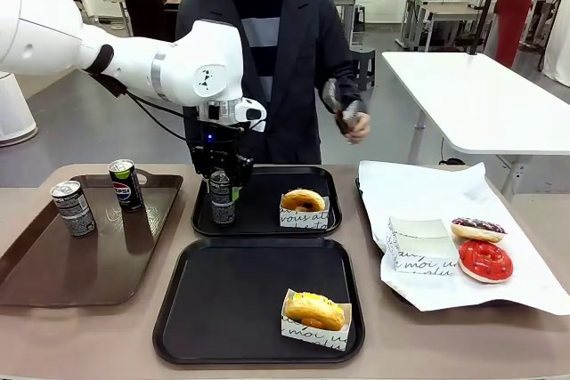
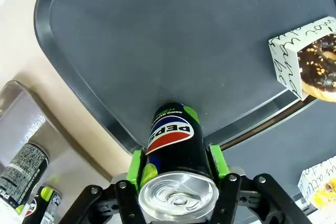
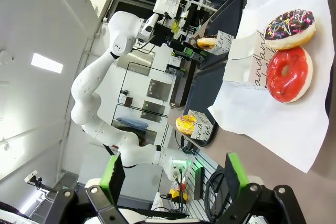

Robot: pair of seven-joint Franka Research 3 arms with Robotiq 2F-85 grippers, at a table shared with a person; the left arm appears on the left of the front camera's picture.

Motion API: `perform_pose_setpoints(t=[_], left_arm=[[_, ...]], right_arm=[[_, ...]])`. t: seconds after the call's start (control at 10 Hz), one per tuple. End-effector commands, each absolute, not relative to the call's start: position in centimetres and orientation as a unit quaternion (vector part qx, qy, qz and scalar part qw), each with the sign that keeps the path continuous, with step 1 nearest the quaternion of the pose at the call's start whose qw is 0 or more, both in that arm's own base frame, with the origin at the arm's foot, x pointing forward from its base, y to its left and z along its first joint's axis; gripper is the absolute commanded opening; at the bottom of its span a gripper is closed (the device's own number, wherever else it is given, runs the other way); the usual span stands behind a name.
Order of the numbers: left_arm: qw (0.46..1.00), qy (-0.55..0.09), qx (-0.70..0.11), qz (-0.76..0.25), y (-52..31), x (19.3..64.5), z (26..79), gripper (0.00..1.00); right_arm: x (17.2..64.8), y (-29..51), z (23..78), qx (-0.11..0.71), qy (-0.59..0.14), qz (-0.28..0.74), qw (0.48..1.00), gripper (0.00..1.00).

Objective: Set up donuts and drinks on trays.
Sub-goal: Pick up one Pepsi coke and place it on the Flat Tray.

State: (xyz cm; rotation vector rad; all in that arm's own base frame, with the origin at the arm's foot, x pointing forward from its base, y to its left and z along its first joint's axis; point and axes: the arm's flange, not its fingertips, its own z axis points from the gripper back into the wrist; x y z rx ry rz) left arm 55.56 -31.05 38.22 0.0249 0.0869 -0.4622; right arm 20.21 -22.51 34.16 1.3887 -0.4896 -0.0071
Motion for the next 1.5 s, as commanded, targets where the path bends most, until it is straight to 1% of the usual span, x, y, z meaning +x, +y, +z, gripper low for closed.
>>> perform_pose_setpoints(t=[0.0,0.4,0.6,0.7,0.8,0.9,1.0,1.2,1.3,1.4], left_arm=[[0.968,0.031,0.021,-0.246,-30.4,55.1,38.8,1.0],[0.968,0.007,0.016,-0.251,-29.7,53.3,40.7,1.0],[0.963,-0.032,0.008,-0.267,-29.2,49.5,43.6,1.0],[0.964,-0.05,0.008,-0.259,-28.9,46.5,44.7,1.0],[0.962,-0.084,0.017,-0.259,-28.6,43.9,45.3,1.0],[0.962,-0.102,0.013,-0.254,-28.2,42.3,45.8,1.0],[0.963,-0.11,0.007,-0.247,-27.8,41.8,46.1,1.0],[0.971,-0.1,-0.002,-0.217,-26.8,41.7,46.2,1.0],[0.963,-0.098,0.014,-0.251,-28.1,42.0,46.9,1.0],[0.963,-0.098,0.014,-0.251,-28.1,42.0,46.9,1.0]], right_arm=[[20.1,-22.4,34.2,0.635,-0.228,0.003,0.738,1.0],[20.1,-22.4,34.2,0.635,-0.228,0.003,0.738,1.0],[20.1,-22.4,34.2,0.635,-0.228,0.003,0.738,1.0],[20.1,-22.4,34.2,0.635,-0.228,0.003,0.738,1.0],[20.1,-22.4,34.2,0.635,-0.228,0.003,0.738,1.0],[20.1,-22.4,34.2,0.635,-0.228,0.003,0.738,1.0],[20.1,-22.4,34.2,0.635,-0.228,0.003,0.738,1.0],[20.1,-22.4,34.2,0.635,-0.228,0.003,0.738,1.0],[20.1,-22.4,34.2,0.635,-0.228,0.003,0.738,1.0],[20.1,-22.4,34.2,0.635,-0.228,0.003,0.738,1.0]])
